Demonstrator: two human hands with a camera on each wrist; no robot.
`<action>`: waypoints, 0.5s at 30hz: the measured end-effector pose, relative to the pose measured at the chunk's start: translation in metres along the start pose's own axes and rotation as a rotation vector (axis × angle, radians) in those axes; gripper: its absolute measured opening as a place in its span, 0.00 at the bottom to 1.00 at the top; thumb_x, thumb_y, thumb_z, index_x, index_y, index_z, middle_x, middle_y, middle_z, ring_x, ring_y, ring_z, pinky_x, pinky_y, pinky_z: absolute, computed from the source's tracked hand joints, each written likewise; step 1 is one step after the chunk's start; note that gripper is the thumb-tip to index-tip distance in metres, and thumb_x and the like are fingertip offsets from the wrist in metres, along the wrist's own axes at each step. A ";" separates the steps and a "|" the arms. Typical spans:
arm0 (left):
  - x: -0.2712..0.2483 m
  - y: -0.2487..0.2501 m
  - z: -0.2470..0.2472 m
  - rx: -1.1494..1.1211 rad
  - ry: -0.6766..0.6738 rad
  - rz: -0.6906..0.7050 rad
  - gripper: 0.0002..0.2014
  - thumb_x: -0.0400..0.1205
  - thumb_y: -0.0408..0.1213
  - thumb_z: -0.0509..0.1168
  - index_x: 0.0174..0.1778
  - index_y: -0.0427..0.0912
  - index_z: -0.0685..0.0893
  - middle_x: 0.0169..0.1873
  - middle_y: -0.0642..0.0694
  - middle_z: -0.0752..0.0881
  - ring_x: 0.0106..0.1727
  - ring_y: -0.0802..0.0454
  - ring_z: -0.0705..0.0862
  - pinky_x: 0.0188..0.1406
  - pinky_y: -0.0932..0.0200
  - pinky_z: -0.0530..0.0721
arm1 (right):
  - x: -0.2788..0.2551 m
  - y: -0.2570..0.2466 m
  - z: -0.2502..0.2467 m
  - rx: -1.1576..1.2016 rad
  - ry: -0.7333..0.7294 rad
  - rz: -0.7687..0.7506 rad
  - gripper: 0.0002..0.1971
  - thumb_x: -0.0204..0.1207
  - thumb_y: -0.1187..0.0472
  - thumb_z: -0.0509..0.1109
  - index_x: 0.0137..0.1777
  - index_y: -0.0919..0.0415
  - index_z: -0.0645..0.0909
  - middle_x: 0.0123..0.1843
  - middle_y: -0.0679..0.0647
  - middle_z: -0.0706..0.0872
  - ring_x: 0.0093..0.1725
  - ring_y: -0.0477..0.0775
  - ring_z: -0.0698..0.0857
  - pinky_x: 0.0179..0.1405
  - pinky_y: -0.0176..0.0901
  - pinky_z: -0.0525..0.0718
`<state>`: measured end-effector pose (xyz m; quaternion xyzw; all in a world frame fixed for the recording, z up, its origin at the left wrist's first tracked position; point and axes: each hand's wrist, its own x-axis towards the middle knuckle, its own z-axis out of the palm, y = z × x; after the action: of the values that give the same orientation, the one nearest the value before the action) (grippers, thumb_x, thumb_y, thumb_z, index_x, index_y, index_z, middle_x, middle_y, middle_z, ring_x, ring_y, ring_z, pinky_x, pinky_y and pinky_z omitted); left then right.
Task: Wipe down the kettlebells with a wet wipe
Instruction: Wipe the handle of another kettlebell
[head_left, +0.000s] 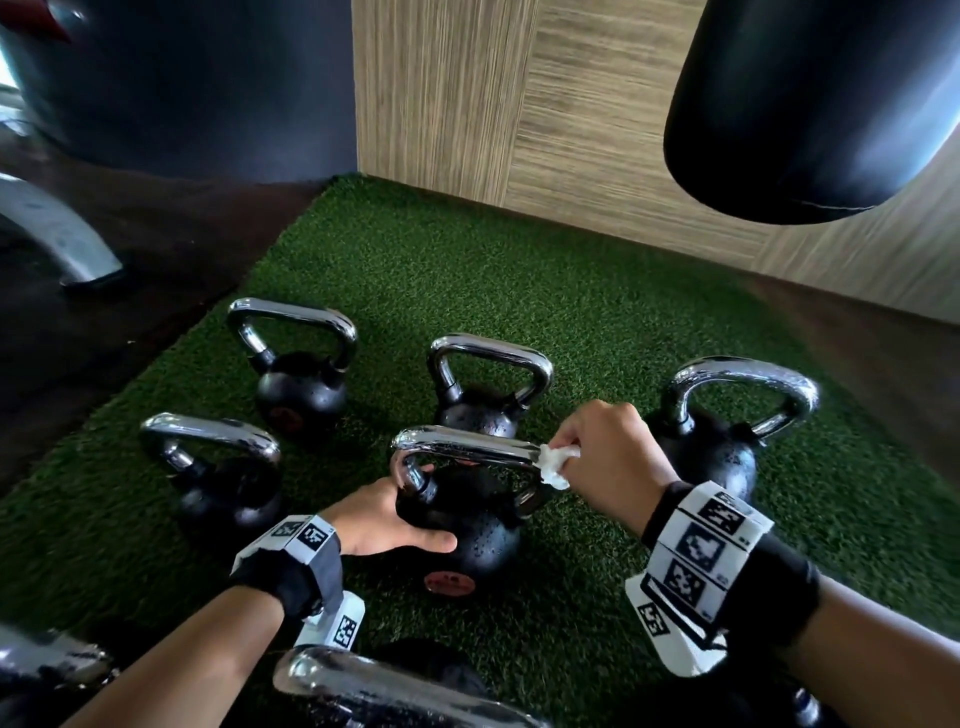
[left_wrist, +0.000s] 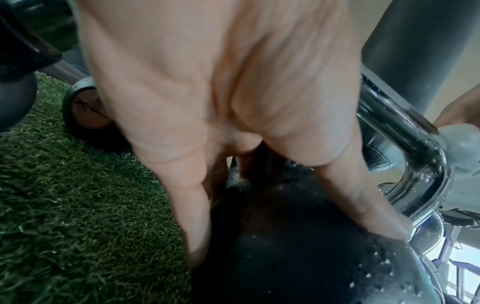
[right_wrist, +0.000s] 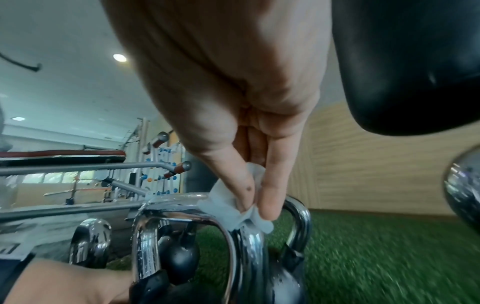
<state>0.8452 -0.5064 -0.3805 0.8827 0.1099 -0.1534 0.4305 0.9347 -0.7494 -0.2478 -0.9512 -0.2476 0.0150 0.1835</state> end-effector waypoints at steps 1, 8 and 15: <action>-0.001 0.000 -0.001 -0.005 -0.007 -0.003 0.22 0.62 0.68 0.80 0.48 0.77 0.79 0.52 0.79 0.78 0.56 0.74 0.77 0.51 0.81 0.69 | 0.000 0.004 0.002 0.012 -0.011 0.024 0.09 0.72 0.70 0.75 0.45 0.56 0.92 0.44 0.53 0.92 0.39 0.48 0.89 0.32 0.30 0.85; 0.001 -0.004 -0.001 0.005 -0.010 0.002 0.47 0.52 0.79 0.76 0.69 0.68 0.78 0.64 0.68 0.82 0.70 0.61 0.78 0.74 0.61 0.72 | -0.003 0.019 0.018 0.166 -0.059 0.154 0.04 0.71 0.67 0.80 0.40 0.57 0.93 0.31 0.46 0.89 0.31 0.46 0.90 0.27 0.35 0.89; -0.003 0.002 -0.003 0.033 0.061 -0.061 0.34 0.45 0.81 0.75 0.45 0.74 0.81 0.51 0.71 0.83 0.60 0.62 0.82 0.56 0.68 0.75 | -0.003 0.025 0.050 0.319 -0.127 0.338 0.06 0.63 0.67 0.82 0.29 0.62 0.89 0.26 0.51 0.89 0.28 0.48 0.89 0.35 0.44 0.93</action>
<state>0.8436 -0.5053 -0.3761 0.8900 0.1472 -0.1415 0.4077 0.9377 -0.7543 -0.3033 -0.9352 -0.0903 0.1444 0.3105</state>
